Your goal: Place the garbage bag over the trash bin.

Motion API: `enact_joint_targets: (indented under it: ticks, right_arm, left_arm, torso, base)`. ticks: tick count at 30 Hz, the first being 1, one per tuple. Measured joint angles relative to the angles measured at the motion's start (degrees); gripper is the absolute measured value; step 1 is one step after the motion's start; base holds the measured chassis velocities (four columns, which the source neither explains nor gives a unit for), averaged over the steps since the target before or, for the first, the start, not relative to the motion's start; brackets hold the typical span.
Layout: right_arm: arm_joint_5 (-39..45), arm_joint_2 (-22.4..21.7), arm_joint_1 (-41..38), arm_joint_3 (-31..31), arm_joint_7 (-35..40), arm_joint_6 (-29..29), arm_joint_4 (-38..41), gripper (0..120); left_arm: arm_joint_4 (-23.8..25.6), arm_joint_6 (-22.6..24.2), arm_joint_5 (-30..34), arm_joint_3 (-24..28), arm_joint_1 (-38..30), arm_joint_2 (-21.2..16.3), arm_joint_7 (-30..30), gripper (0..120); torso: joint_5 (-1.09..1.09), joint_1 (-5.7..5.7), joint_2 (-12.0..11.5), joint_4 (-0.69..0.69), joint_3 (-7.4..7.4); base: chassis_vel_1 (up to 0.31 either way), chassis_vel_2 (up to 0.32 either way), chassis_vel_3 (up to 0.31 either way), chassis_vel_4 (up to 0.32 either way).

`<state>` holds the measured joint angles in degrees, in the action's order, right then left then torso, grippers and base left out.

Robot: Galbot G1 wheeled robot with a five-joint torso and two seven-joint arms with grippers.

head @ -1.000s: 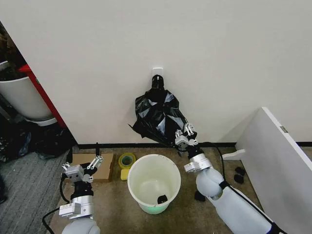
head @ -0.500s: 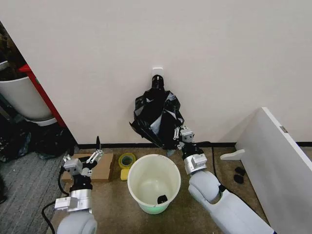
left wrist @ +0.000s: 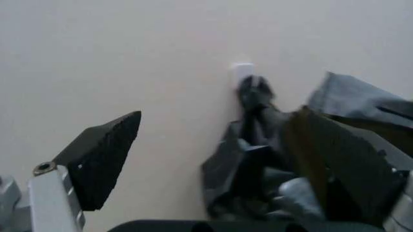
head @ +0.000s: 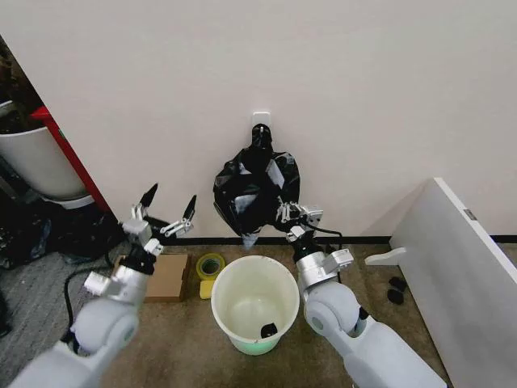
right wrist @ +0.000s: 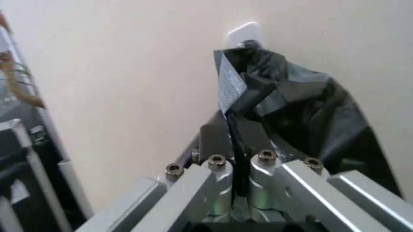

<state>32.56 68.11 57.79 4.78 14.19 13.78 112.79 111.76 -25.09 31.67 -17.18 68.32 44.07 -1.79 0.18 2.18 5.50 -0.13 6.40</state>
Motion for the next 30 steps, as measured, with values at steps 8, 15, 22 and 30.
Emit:
enact_joint_targets:
  ticks: [8,15,22,30]
  right_arm:
    - [-0.57,1.32,0.22,1.12,-4.34,2.13,-0.52,0]
    - [-3.32,1.92,1.33,1.03,-8.37,4.07,-0.91,0]
    - [-5.08,1.81,1.46,0.41,-10.3,5.18,-1.41,0]
    - [-7.87,1.17,1.24,0.34,-11.52,6.19,-2.04,0]
  left_arm:
    - [-4.23,5.24,-1.02,10.76,-13.64,-5.27,-6.79,100]
    - [-11.28,8.86,-11.7,20.78,-29.19,-7.95,-14.18,100]
    - [-15.04,13.39,-14.2,24.83,-37.79,-7.47,-23.27,100]
    - [-17.37,18.25,-18.91,24.67,-40.18,-4.94,-32.36,98]
  torso:
    - [0.01,0.0,0.0,0.01,0.0]
    - [0.07,0.0,0.0,-0.01,0.0]
    - [0.02,0.0,0.0,0.0,0.0]
    - [0.03,0.0,0.01,0.0,0.0]
  base:
    - [0.0,0.0,0.0,0.0]
    - [0.0,0.0,0.0,0.0]
    - [0.0,0.0,0.0,0.0]
    - [0.0,0.0,0.0,0.0]
